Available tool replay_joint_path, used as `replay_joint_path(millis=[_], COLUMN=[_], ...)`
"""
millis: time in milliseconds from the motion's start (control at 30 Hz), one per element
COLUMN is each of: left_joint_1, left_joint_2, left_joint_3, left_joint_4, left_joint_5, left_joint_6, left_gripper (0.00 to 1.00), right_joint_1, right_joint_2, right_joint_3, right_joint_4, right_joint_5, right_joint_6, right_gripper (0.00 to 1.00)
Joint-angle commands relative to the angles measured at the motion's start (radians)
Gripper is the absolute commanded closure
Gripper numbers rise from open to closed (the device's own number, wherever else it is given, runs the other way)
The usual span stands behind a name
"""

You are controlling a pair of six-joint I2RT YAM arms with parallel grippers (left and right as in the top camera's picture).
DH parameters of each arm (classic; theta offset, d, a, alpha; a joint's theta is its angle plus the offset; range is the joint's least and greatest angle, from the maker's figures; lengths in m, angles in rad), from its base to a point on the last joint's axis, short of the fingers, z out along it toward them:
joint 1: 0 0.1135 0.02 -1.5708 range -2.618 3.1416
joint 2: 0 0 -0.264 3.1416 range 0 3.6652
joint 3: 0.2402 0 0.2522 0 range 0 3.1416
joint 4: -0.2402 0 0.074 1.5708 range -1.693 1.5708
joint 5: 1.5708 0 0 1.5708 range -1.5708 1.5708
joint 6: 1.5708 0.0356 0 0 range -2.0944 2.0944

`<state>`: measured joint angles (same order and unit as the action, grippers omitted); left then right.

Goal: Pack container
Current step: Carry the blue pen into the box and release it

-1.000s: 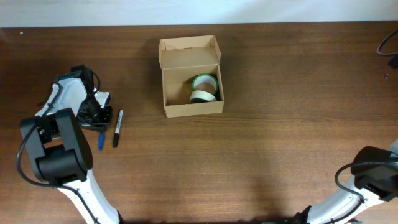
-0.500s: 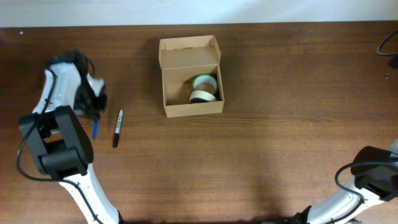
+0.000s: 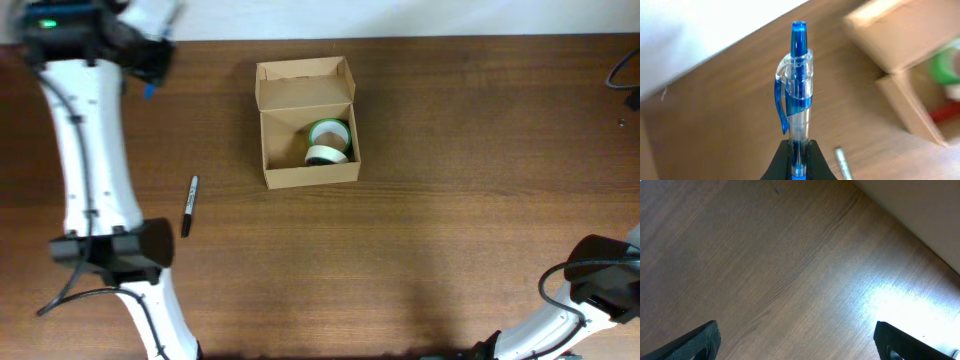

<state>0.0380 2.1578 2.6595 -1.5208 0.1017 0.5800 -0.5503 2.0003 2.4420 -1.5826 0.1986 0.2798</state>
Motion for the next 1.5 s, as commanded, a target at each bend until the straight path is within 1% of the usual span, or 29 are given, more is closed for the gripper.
replay_joint_path(millis=[0, 67, 200, 400, 467, 633, 933, 1100, 1467], left_joint_1=[-0.149, -0.227, -0.347, -0.446, -0.463, -0.483, -0.483, -0.483, -0.483], left_joint_2=[0.015, 0.037, 0.087, 0.164, 0.186, 0.237, 0.339, 0.349, 0.349], left_joint_3=[0.004, 0.004, 0.004, 0.004, 0.004, -0.008, -0.009, -0.033, -0.162], left_joint_4=[-0.087, -0.127, -0.137, -0.142, -0.151, -0.159, -0.166, -0.167, -0.163], left_joint_5=[0.063, 0.053, 0.049, 0.077, 0.082, 0.090, 0.090, 0.089, 0.086], left_joint_6=[0.219, 0.262, 0.290, 0.291, 0.322, 0.380, 0.392, 0.406, 0.406], left_gripper=[0.99, 0.98, 0.98, 0.98, 0.98, 0.99, 0.99, 0.99, 0.99], right_joint_1=[0.000, 0.000, 0.000, 0.000, 0.000, 0.000, 0.000, 0.000, 0.000], right_joint_2=[0.004, 0.004, 0.004, 0.004, 0.004, 0.004, 0.004, 0.004, 0.004], right_joint_3=[-0.005, -0.005, -0.005, -0.005, -0.005, -0.005, -0.005, -0.005, -0.005], right_joint_4=[0.000, 0.000, 0.000, 0.000, 0.000, 0.000, 0.000, 0.000, 0.000], right_joint_5=[0.012, 0.012, 0.012, 0.012, 0.012, 0.012, 0.012, 0.012, 0.012], right_joint_6=[-0.003, -0.003, -0.003, -0.003, -0.003, -0.003, -0.003, -0.003, -0.003], right_gripper=[0.01, 0.01, 0.01, 0.01, 0.01, 0.01, 0.01, 0.01, 0.01])
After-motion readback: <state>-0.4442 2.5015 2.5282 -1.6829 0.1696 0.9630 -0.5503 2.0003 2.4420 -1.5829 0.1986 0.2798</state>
